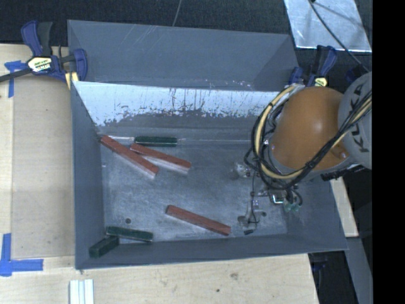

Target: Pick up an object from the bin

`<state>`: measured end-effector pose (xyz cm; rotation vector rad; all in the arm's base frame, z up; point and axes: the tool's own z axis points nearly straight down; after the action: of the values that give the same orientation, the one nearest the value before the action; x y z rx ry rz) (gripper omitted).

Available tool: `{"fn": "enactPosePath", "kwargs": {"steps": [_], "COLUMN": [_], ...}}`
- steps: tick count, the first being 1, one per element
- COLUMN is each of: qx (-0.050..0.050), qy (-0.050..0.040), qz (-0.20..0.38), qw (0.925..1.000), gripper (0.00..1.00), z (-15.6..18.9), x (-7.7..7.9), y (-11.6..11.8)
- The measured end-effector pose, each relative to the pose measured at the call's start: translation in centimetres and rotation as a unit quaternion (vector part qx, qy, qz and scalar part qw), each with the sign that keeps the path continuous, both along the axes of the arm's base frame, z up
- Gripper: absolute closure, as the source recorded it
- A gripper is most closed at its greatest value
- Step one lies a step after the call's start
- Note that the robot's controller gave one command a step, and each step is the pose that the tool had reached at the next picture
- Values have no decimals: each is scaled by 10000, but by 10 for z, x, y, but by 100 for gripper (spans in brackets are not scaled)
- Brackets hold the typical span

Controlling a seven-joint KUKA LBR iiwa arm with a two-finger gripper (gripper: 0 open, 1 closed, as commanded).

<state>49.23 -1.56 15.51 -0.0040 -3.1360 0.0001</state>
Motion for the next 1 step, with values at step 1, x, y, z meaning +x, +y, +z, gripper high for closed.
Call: {"fn": "enactPosePath", "kwargs": {"steps": [1], "qx": [-1], "qy": [-40], "qz": [24], "qw": [10000], "gripper": [0], "z": [3], "x": [2], "y": [0]}}
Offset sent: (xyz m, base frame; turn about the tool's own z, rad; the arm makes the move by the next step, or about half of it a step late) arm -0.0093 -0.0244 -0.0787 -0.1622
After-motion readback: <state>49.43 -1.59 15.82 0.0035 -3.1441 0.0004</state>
